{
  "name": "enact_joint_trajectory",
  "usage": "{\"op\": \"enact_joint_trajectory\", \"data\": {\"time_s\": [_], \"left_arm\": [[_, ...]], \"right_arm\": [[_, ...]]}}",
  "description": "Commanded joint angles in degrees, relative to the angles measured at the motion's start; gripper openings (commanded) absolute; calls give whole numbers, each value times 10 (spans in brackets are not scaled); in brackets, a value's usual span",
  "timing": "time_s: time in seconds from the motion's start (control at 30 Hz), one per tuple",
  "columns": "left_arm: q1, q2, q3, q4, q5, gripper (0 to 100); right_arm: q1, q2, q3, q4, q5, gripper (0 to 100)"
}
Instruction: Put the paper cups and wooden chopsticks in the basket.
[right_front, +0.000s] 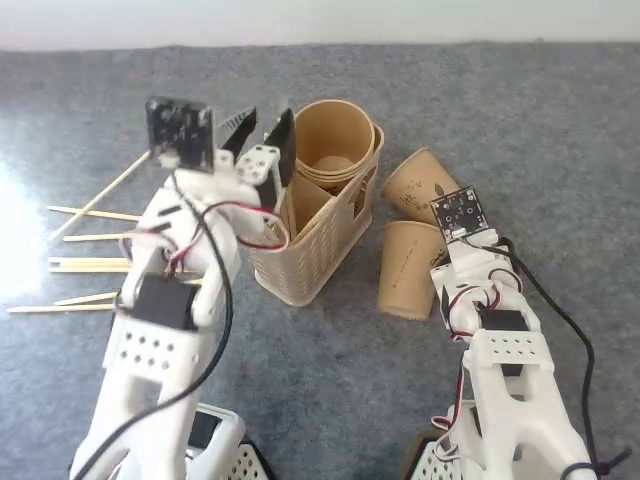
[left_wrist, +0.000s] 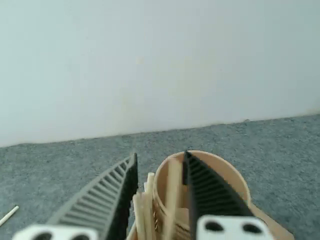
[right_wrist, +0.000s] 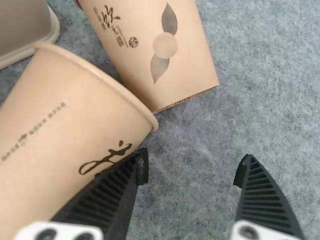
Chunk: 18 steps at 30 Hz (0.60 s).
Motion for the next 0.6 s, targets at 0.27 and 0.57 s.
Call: {"op": "enact_joint_trajectory", "data": {"time_s": [0.27,0.57], "left_arm": [[-131,-122,-26,110,-42,208],[-345,47,-135,242,-331,207]], "right_arm": [[-7,-7,-2,-14,9,292],[-7,-7,-2,-14,9,292]]}}
